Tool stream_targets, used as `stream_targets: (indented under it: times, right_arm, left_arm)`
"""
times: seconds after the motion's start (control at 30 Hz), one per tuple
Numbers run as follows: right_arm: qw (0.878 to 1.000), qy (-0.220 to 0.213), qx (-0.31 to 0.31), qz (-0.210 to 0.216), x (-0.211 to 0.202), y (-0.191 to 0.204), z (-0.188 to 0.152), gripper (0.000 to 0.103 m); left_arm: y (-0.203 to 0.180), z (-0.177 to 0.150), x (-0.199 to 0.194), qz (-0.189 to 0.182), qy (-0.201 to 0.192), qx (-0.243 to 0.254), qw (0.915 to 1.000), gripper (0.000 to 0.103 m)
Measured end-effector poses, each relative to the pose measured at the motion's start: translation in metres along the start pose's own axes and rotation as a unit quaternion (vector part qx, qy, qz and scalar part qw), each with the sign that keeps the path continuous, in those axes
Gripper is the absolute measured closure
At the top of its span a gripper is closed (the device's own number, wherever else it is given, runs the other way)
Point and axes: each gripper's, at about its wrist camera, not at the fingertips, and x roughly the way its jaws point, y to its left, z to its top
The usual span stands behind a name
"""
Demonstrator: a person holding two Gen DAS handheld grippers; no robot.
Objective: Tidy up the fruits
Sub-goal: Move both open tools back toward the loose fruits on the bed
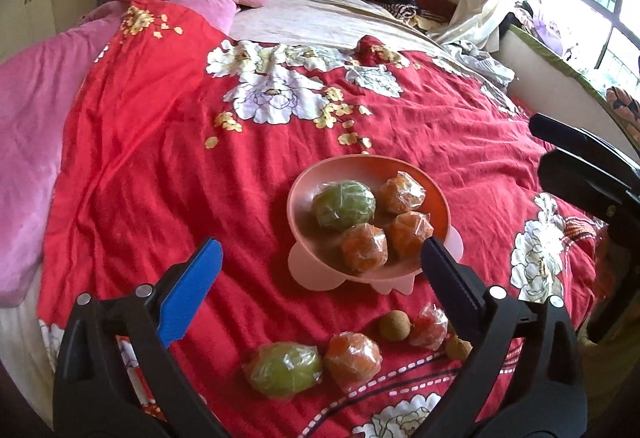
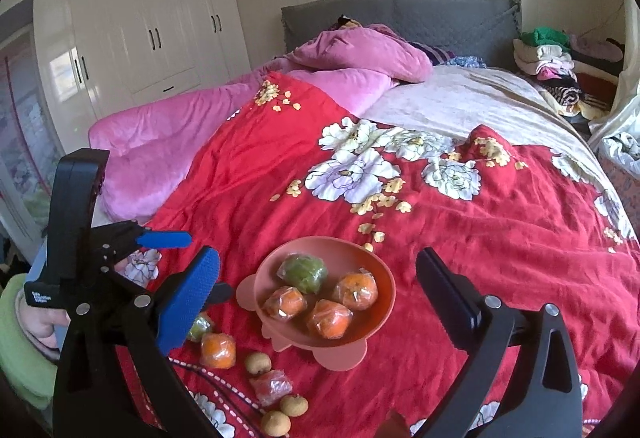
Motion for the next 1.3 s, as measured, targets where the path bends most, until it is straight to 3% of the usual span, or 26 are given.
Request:
stream_targets:
  times: [0.53, 1.3]
  right_arm:
    - [1.000, 0.025, -0.009, -0.003, -0.004, 0.014, -0.035, 0.005]
    - [0.999, 0.040, 0.015, -0.026, -0.014, 0.001, -0.062, 0.005]
  left_arm:
    - [0.007, -0.022, -0.018, 0.008, -0.002, -0.002, 1.0000, 0.010]
    - [-0.011, -0.050, -0.019, 0.003, 0.020, 0.022, 0.9995, 0.010]
